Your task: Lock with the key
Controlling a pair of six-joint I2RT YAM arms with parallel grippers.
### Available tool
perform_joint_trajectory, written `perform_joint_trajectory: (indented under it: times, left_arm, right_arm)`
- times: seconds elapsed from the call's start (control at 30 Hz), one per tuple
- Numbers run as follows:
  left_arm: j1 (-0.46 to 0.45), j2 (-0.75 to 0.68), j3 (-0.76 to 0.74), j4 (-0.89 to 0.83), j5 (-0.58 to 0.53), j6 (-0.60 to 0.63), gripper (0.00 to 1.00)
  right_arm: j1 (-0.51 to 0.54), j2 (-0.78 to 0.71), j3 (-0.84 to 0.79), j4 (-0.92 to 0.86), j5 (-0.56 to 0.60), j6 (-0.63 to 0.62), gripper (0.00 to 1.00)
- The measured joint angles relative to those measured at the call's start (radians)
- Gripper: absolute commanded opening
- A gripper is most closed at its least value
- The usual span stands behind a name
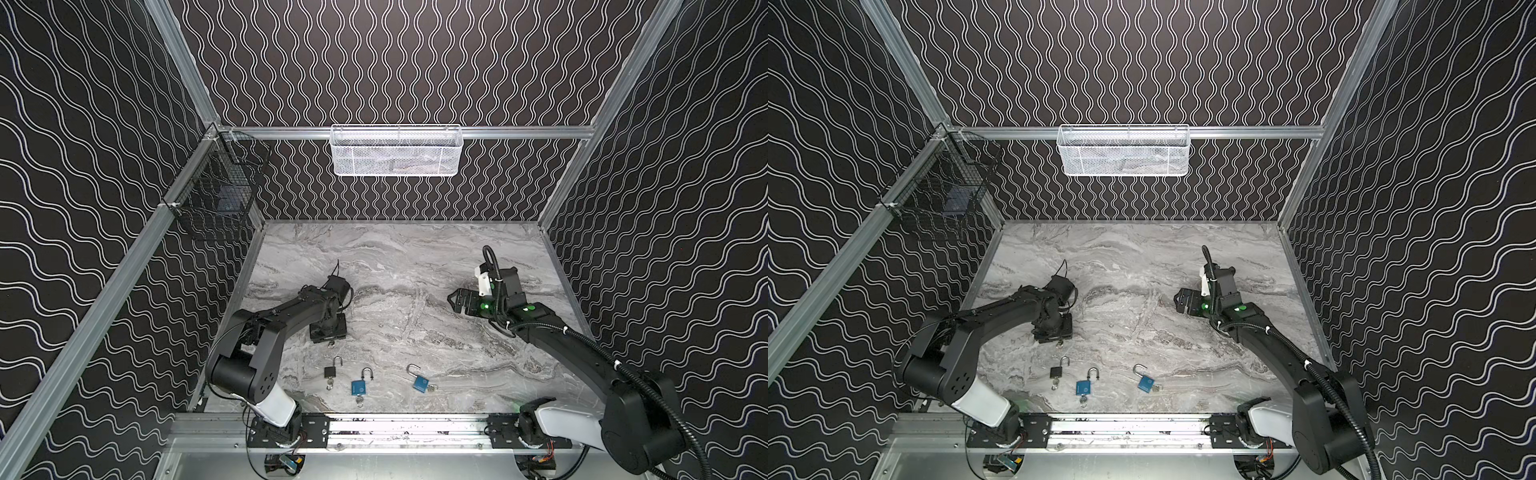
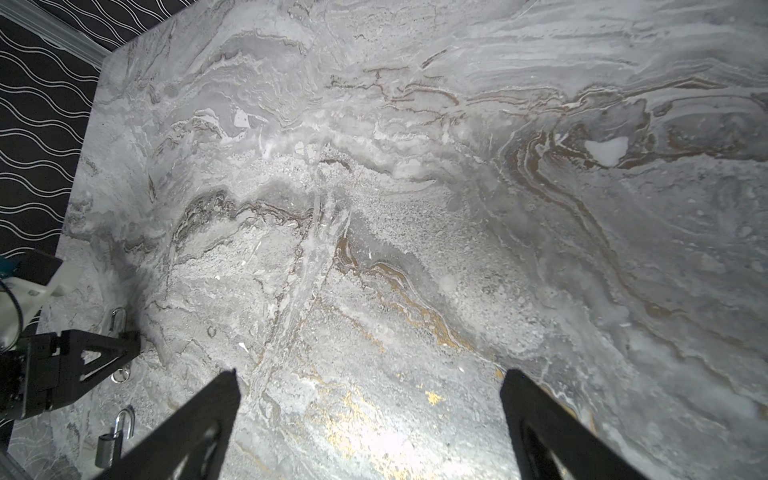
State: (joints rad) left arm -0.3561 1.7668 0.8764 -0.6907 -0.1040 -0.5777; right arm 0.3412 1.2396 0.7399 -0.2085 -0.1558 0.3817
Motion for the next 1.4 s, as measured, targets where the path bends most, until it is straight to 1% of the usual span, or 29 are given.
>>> perform_joint_trajectory:
  times: [0.47, 0.7, 0.93, 1.27, 1.4]
  left_arm:
    - [0.039, -0.01, -0.014, 0.018, 0.049, -0.022, 0.54]
    - [0.045, -0.017, -0.023, 0.034, 0.048, -0.029, 0.53]
    - [0.047, -0.008, -0.014, 0.042, 0.04, -0.033, 0.48]
    - [0.048, -0.008, -0.015, 0.083, 0.017, -0.033, 0.35]
    - [0.049, -0.018, -0.027, 0.111, 0.012, -0.033, 0.31]
  right_arm:
    - [0.0, -0.011, 0.0, 0.006, -0.012, -0.001, 1.0]
    - [0.0, -0.013, 0.0, 0.009, -0.014, -0.001, 1.0]
    - [0.0, -0.013, 0.0, 0.013, -0.014, -0.001, 1.0]
    - [0.0, -0.013, -0.006, 0.013, -0.017, -0.008, 1.0]
    - [0.0, -0.011, -0.008, 0.012, -0.013, -0.007, 1.0]
